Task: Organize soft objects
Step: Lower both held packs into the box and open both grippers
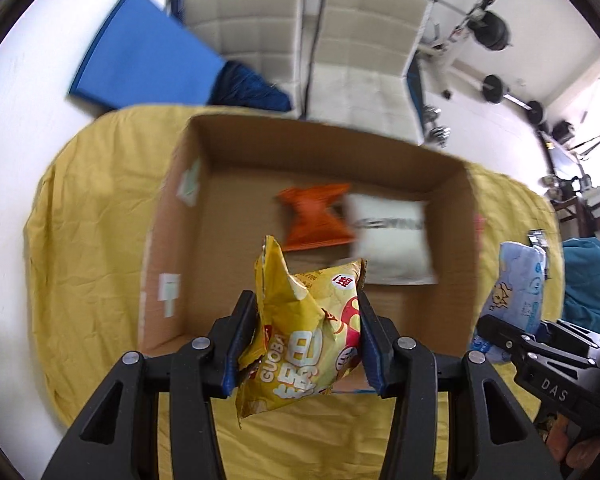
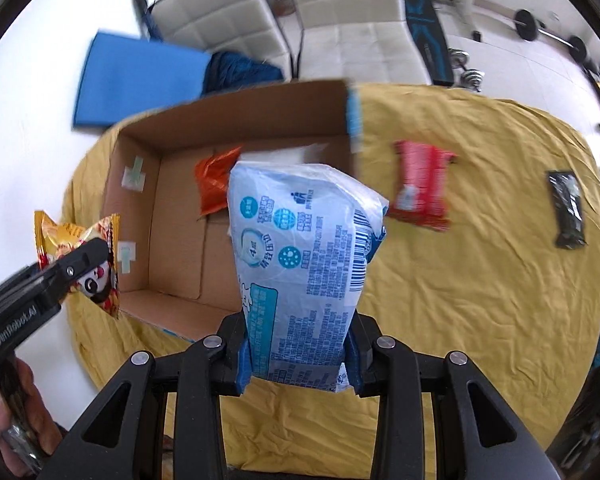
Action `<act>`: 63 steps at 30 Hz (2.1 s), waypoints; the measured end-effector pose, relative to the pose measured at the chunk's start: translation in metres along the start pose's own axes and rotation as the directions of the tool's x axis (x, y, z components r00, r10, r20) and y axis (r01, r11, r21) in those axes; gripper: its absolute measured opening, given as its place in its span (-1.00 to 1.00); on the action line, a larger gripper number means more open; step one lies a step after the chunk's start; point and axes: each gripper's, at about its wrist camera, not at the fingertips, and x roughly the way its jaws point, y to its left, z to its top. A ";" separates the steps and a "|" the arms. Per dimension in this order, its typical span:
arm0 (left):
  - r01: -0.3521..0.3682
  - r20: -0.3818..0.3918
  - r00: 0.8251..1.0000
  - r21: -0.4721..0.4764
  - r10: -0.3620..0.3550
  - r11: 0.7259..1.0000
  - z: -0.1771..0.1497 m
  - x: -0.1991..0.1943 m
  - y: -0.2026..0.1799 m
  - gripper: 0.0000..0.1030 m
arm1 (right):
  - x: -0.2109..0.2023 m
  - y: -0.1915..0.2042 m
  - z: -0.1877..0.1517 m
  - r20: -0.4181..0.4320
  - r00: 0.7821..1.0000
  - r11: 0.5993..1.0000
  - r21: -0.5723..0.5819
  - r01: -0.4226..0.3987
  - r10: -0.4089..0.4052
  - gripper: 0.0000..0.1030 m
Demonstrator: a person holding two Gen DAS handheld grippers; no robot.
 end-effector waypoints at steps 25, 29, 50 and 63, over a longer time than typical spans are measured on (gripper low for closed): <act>-0.027 -0.245 0.969 0.000 0.026 1.000 0.097 0.168 0.035 -0.12 | 0.166 0.045 0.028 -0.220 0.964 0.988 -0.054 0.142 -0.151 -0.25; -0.027 -0.244 0.969 0.022 0.031 0.999 0.099 0.169 0.030 -0.09 | 0.171 0.042 0.032 -0.224 0.964 0.990 -0.035 0.140 -0.144 -0.21; -0.033 -0.125 0.992 0.016 0.034 0.999 0.075 0.093 0.032 0.27 | 0.145 0.041 0.022 -0.168 0.978 0.991 0.021 0.131 -0.126 0.29; -0.024 -0.047 0.999 0.021 0.025 0.999 0.056 0.063 0.036 0.95 | 0.091 0.048 0.008 -0.073 0.991 0.994 0.004 0.110 -0.110 0.57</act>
